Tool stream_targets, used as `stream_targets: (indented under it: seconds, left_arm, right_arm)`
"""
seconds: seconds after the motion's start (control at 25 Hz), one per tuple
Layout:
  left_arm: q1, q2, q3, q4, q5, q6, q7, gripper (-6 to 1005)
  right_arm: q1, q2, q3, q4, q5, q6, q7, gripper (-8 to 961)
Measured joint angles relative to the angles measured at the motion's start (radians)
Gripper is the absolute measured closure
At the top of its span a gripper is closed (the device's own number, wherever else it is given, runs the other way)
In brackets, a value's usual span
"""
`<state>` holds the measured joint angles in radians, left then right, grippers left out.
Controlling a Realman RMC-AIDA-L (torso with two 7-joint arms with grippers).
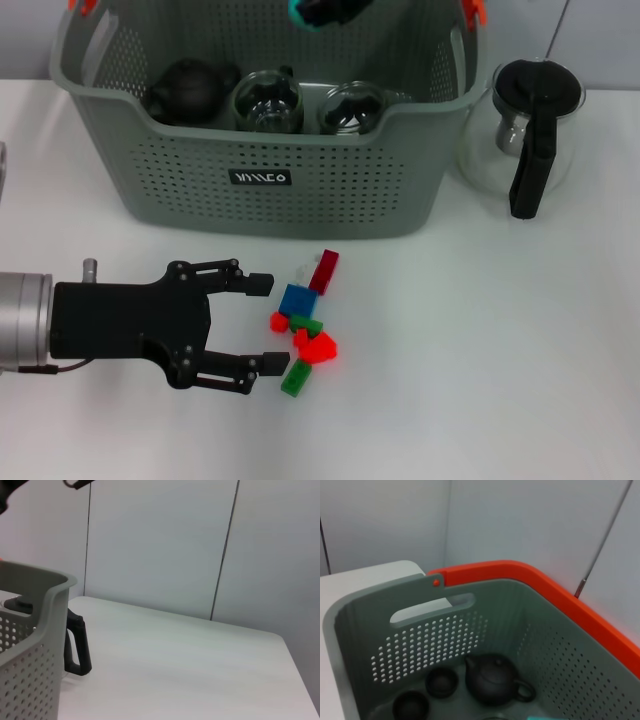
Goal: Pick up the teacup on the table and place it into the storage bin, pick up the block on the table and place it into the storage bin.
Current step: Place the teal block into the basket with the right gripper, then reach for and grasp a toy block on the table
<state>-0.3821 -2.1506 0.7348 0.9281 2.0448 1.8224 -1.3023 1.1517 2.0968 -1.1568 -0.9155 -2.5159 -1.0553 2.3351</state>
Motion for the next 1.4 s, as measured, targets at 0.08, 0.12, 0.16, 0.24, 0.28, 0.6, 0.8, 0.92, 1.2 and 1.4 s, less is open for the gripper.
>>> stream_targets:
  seconds: [0.08, 0.12, 0.16, 0.24, 0.28, 0.6, 0.8, 0.92, 1.2, 1.4]
  left_arm:
    - [0.0, 0.0, 0.0, 0.0, 0.0, 0.0, 0.0, 124]
    - [0.0, 0.0, 0.0, 0.0, 0.0, 0.0, 0.0, 124]
    - [0.0, 0.0, 0.0, 0.0, 0.0, 0.0, 0.0, 124]
    - [0.0, 0.0, 0.0, 0.0, 0.0, 0.0, 0.001, 124]
    - [0.0, 0.0, 0.0, 0.0, 0.0, 0.0, 0.001, 124]
    - [0.0, 0.0, 0.0, 0.0, 0.002, 0.001, 0.0, 124]
    - [0.0, 0.0, 0.0, 0.001, 0.018, 0.001, 0.0, 124]
    - [0.0, 0.0, 0.0, 0.001, 0.021, -0.002, 0.0, 124]
    - [-0.005, 0.0, 0.0, 0.001, 0.022, -0.008, 0.0, 124]
    - [-0.007, 0.001, 0.0, 0.002, 0.023, -0.01, 0.0, 125]
  right_arm:
    - [0.004, 0.001, -0.005, 0.004, -0.004, 0.006, 0.001, 471]
    - [0.004, 0.001, -0.007, 0.003, -0.003, 0.007, 0.001, 468]
    - [0.003, 0.001, -0.008, -0.001, -0.001, 0.008, 0.001, 466]
    - [-0.002, 0.001, -0.008, -0.01, 0.009, 0.006, 0.0, 415]
    - [-0.005, 0.001, -0.008, -0.016, 0.016, 0.003, -0.001, 367]
    - [-0.129, -0.004, 0.0, -0.19, 0.201, -0.114, -0.051, 15]
    - [-0.284, -0.01, 0.003, -0.394, 0.312, -0.301, -0.08, 19]
    - [-0.365, -0.011, -0.002, -0.487, 0.309, -0.425, -0.084, 22]
    - [-0.453, -0.024, 0.012, -0.524, 0.305, -0.684, -0.102, 26]
    - [-0.458, -0.013, 0.007, -0.519, 0.216, -0.769, -0.094, 26]
